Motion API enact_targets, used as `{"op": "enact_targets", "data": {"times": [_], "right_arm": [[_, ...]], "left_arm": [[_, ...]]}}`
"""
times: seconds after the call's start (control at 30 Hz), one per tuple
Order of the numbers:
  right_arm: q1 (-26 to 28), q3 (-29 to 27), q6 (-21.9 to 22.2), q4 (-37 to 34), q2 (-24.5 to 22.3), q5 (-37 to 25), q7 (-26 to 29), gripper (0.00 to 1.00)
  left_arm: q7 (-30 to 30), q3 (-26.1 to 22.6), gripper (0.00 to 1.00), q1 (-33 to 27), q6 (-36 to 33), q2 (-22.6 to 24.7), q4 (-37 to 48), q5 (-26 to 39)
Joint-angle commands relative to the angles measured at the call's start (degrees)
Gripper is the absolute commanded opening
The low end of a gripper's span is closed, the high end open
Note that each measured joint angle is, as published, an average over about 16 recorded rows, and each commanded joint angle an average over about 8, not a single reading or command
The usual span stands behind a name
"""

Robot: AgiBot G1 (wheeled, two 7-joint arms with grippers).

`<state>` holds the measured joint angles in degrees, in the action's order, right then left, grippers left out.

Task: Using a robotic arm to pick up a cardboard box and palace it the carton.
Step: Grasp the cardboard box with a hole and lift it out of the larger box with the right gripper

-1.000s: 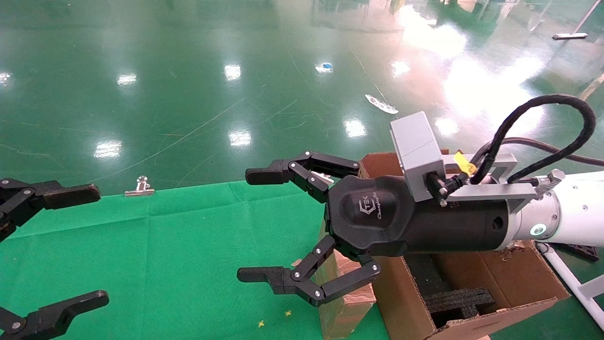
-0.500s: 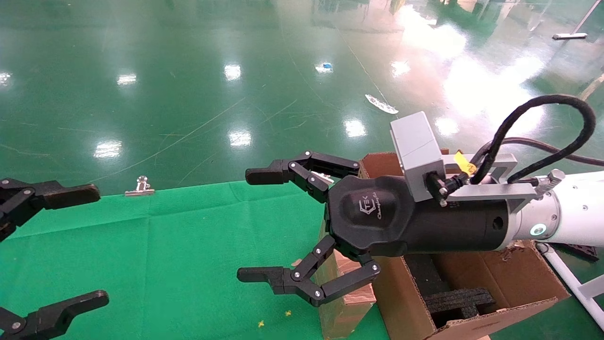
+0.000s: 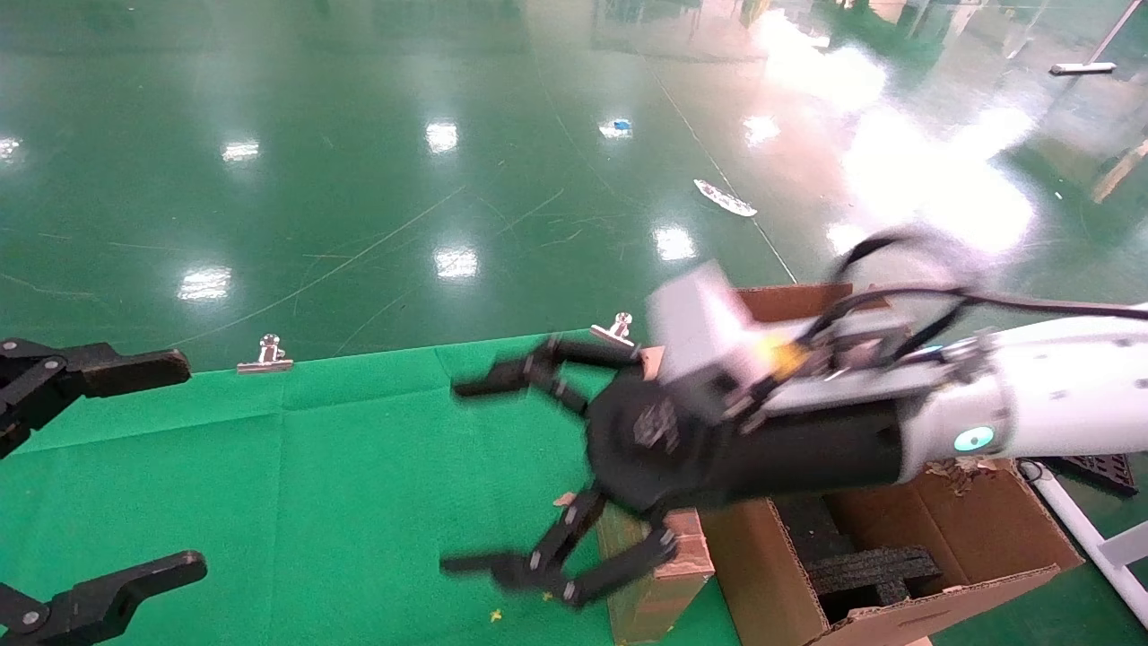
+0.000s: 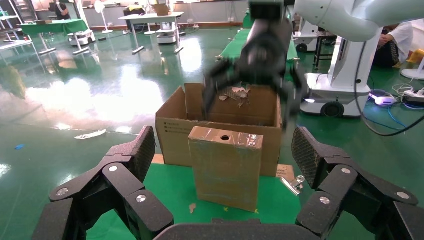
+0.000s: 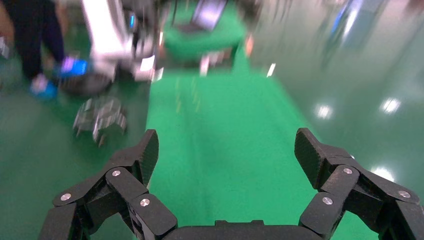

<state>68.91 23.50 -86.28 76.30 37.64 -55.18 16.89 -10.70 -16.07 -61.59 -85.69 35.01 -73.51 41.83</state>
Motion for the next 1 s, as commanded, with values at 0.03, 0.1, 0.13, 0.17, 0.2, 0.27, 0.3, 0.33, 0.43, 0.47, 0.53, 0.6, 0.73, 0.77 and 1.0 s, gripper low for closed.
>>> {"op": "enact_targets", "data": {"times": [0.03, 0.1, 0.13, 0.17, 0.2, 0.27, 0.3, 0.33, 0.43, 0.47, 0.53, 0.6, 0.73, 0.77, 1.0], "right_arm": [[1.69, 1.84, -0.16, 0.87, 0.48, -3.23, 1.96, 1.0], [4.7, 5.21, -1.26, 1.03, 2.28, -8.25, 4.59, 1.0], [6.2, 6.96, -1.8, 1.06, 3.22, -10.73, 5.74, 1.0], [7.84, 8.89, -2.33, 1.1, 4.17, -13.43, 6.77, 1.0], [9.57, 10.93, -2.82, 1.15, 5.14, -16.29, 7.62, 1.0], [13.23, 15.16, -3.55, 1.2, 7.05, -21.85, 8.81, 1.0], [15.2, 17.31, -3.82, 1.2, 7.93, -24.41, 9.49, 1.0], [17.2, 19.35, -4.0, 1.23, 8.71, -26.68, 10.1, 1.0], [23.92, 25.55, -4.42, 1.25, 10.53, -32.15, 12.42, 1.0], [26.32, 27.51, -4.54, 1.24, 10.92, -33.14, 13.52, 1.0], [31.12, 31.32, -4.79, 1.21, 11.33, -34.07, 16.02, 1.0], [36.04, 35.46, -5.0, 1.18, 11.45, -34.07, 18.35, 1.0], [45.22, 44.62, -5.22, 1.15, 11.33, -32.63, 22.71, 1.0], [47.36, 47.21, -5.24, 1.14, 11.41, -32.25, 23.74, 1.0], [56.71, 63.05, -4.56, 1.23, 12.66, -27.16, 28.96, 1.0]], "left_arm": [[0.01, -0.01, 1.0, 0.0, 0.0, 0.0, 0.0, -0.01], [0.01, -0.02, 1.0, -0.01, 0.0, -0.01, 0.01, -0.01], [0.01, -0.02, 1.0, -0.01, 0.0, -0.01, 0.01, -0.01], [0.01, -0.03, 1.0, -0.01, 0.01, -0.01, 0.01, -0.02], [0.02, -0.03, 1.0, -0.01, 0.01, -0.01, 0.01, -0.02], [0.02, -0.04, 1.0, -0.01, 0.01, -0.01, 0.01, -0.03], [0.02, -0.05, 1.0, -0.01, 0.01, -0.02, 0.01, -0.03], [0.03, -0.05, 1.0, -0.02, 0.01, -0.02, 0.01, -0.03], [0.03, -0.06, 1.0, -0.02, 0.02, -0.02, 0.01, -0.04], [0.03, -0.07, 1.0, -0.02, 0.02, -0.02, 0.01, -0.04], [0.04, -0.08, 1.0, -0.02, 0.03, -0.03, 0.01, -0.05], [0.04, -0.08, 1.0, -0.02, 0.03, -0.03, 0.01, -0.06], [0.05, -0.1, 1.0, -0.03, 0.04, -0.04, 0.01, -0.07], [0.05, -0.11, 1.0, -0.03, 0.04, -0.04, 0.01, -0.07], [0.07, -0.14, 1.0, -0.03, 0.05, -0.05, 0.01, -0.09]]}}
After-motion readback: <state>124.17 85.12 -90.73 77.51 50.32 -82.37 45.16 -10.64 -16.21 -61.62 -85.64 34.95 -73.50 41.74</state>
